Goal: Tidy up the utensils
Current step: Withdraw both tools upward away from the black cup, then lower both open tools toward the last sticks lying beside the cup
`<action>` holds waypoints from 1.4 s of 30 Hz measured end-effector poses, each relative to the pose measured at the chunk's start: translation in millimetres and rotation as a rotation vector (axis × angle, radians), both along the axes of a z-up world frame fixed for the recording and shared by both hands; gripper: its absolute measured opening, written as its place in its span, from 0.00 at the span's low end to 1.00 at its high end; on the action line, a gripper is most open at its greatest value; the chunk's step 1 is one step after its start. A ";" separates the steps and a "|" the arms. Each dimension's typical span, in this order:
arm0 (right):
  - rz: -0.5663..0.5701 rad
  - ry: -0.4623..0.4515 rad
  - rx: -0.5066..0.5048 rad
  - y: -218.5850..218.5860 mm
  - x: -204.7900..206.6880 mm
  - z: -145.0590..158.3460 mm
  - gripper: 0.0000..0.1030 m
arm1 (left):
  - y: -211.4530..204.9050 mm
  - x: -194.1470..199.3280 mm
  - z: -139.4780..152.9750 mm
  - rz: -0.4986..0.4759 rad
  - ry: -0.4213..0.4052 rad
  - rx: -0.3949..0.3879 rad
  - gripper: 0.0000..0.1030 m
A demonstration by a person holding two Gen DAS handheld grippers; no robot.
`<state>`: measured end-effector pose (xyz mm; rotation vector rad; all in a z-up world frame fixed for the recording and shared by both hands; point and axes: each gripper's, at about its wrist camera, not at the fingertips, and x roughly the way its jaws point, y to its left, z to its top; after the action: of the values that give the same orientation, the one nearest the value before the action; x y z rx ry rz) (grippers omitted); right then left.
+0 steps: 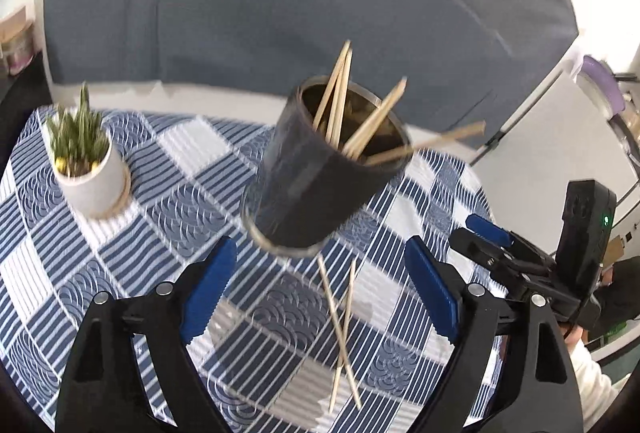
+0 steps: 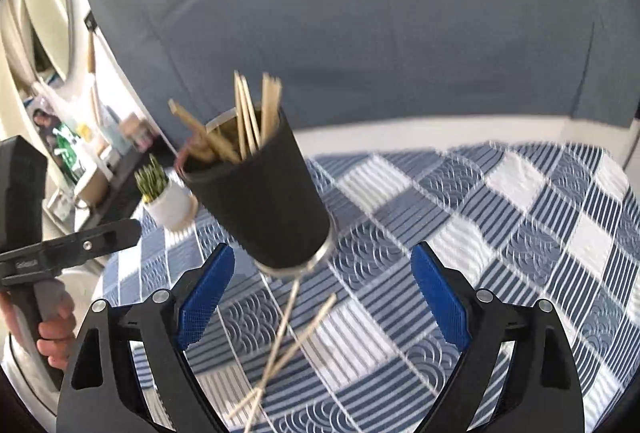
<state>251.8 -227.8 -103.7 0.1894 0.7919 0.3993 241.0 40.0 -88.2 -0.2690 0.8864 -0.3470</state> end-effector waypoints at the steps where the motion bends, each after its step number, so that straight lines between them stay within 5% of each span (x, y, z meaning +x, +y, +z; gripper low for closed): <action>1: -0.003 0.016 -0.007 0.6 -1.6 -5.7 0.83 | -0.8 -2.7 -3.7 0.001 0.007 0.012 0.82; 16: -0.024 0.153 -0.156 -14.5 -36.6 -68.6 0.83 | -38.7 -11.2 -78.9 -0.043 0.215 0.122 0.85; 26: -0.085 0.243 -0.154 -45.1 -50.2 -92.9 0.83 | -64.4 10.1 -104.8 -0.036 0.320 0.208 0.85; 42: 0.058 0.241 -0.299 2.2 -47.0 -105.5 0.83 | -98.2 48.2 -121.2 0.091 0.383 0.469 0.84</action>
<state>204.8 -225.6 -209.2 -0.0669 1.0851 0.3114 289.2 -58.2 -209.4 0.0638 1.2977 0.0069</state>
